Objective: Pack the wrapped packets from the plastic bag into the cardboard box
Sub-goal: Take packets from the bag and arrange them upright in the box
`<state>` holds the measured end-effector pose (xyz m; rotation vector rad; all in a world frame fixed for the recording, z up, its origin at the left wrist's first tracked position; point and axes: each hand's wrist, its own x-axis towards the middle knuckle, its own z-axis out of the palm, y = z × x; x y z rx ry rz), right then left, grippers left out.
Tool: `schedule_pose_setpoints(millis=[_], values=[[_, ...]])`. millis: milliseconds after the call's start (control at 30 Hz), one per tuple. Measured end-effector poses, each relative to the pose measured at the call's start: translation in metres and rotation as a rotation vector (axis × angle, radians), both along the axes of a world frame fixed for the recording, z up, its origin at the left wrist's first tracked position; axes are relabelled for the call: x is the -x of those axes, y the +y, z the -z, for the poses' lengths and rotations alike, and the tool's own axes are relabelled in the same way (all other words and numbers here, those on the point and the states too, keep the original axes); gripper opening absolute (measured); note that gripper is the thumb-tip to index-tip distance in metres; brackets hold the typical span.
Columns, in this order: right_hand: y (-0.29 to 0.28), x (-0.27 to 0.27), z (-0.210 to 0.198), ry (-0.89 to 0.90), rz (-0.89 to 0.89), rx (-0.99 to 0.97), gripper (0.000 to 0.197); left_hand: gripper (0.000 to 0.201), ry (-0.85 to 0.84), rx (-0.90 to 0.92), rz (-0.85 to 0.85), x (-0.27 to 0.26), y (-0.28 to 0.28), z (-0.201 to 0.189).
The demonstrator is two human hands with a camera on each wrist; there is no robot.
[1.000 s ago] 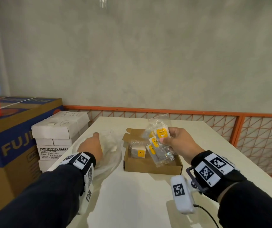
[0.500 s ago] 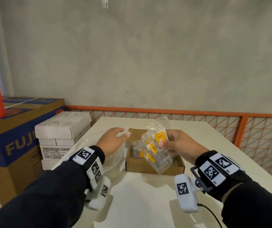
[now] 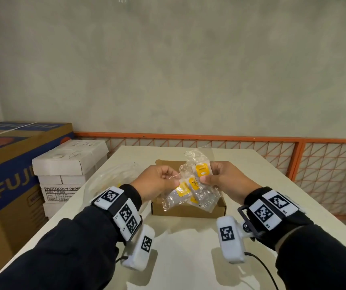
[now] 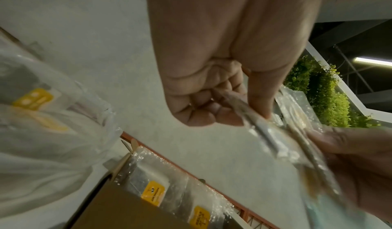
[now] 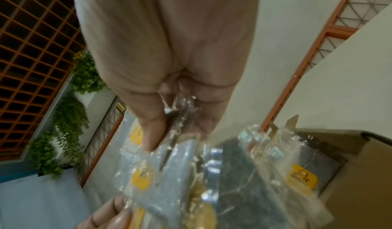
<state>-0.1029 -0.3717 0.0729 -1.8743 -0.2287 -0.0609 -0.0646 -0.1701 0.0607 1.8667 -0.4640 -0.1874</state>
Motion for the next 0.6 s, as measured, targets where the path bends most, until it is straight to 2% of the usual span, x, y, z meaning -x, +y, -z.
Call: schedule_pose_setpoints(millis=[67,200,367,467,600], values=[[0.002,-0.002,0.001,-0.004,0.046,-0.019,0.015,0.016,-0.011,0.022,-0.022,-0.001,-0.001,0.001],[0.006,-0.008,0.005,-0.04,0.124,-0.065,0.017,0.037,0.023,0.003,-0.002,-0.005,0.001,0.004],[0.011,-0.014,0.008,-0.04,0.17,-0.202,0.015,0.052,0.162,-0.042,0.061,-0.008,-0.005,0.012],[0.018,-0.021,0.012,-0.034,0.177,-0.268,0.013,0.033,0.189,0.035,0.008,-0.011,-0.016,0.018],[0.023,-0.026,0.015,-0.022,0.179,-0.304,0.015,0.007,0.084,0.058,-0.156,-0.019,-0.025,0.025]])
